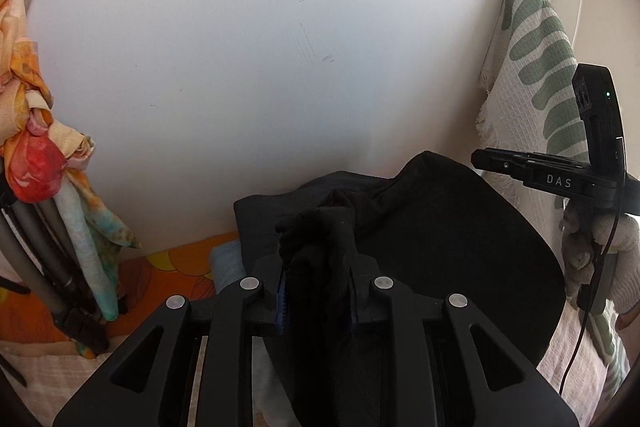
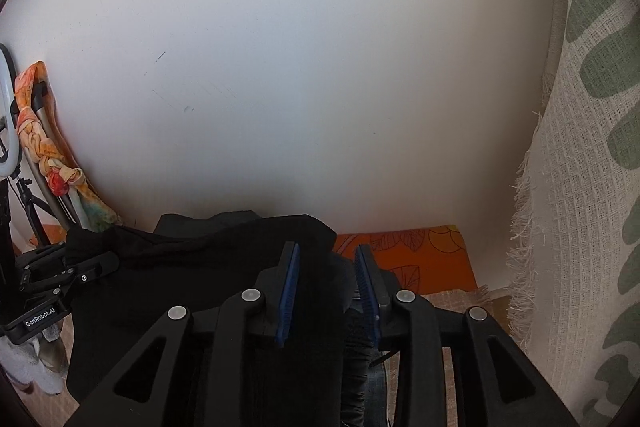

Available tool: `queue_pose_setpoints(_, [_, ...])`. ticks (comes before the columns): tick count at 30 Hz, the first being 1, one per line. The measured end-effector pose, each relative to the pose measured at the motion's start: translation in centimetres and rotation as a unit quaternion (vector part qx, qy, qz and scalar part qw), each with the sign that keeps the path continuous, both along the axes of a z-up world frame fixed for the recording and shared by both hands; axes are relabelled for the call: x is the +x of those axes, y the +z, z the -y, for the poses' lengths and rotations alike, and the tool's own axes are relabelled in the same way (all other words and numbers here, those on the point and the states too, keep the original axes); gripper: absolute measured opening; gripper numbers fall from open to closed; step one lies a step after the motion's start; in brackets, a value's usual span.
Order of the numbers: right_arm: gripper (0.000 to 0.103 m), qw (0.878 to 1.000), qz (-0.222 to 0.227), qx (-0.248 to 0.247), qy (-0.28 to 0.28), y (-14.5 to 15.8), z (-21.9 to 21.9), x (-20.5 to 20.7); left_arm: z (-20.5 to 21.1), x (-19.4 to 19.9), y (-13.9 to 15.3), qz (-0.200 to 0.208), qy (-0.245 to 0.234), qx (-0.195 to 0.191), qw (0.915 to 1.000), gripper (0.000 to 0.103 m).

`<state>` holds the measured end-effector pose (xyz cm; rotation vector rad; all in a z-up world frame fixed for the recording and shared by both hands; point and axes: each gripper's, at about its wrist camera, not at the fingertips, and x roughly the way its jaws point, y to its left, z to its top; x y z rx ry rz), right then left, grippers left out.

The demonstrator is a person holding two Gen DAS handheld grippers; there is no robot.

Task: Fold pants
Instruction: 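Carry the folded shorts with both tools onto the clothes stack by the pillow, then lower the shorts onto the stack and open both tools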

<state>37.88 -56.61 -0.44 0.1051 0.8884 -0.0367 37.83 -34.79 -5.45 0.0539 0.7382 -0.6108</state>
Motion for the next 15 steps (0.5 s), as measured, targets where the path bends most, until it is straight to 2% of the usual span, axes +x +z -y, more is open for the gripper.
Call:
queue_pose_setpoints(2, [0.03,1.0,-0.006,-0.001,-0.006,-0.2,0.4,-0.3,-0.1,0.4,0.0,0.003,0.02,0.013,0.9997,0.036])
queue_pose_setpoints(4, [0.03,1.0,-0.008,-0.004,-0.004,-0.3,0.4,-0.7,-0.5,0.6,0.3,0.013,0.037,0.016,0.9991,0.042])
queue_pose_setpoints(10, [0.03,1.0,-0.01,-0.01,-0.008,0.2,0.1,-1.8,-1.2,0.5,1.4,0.013,0.047,0.02,0.9986,0.042])
queue_pose_setpoints(15, [0.034,1.0,0.0,0.0,-0.013,1.6,-0.1,-3.0,-1.8,-1.4,2.6,0.035,0.034,0.032,0.9983,0.042])
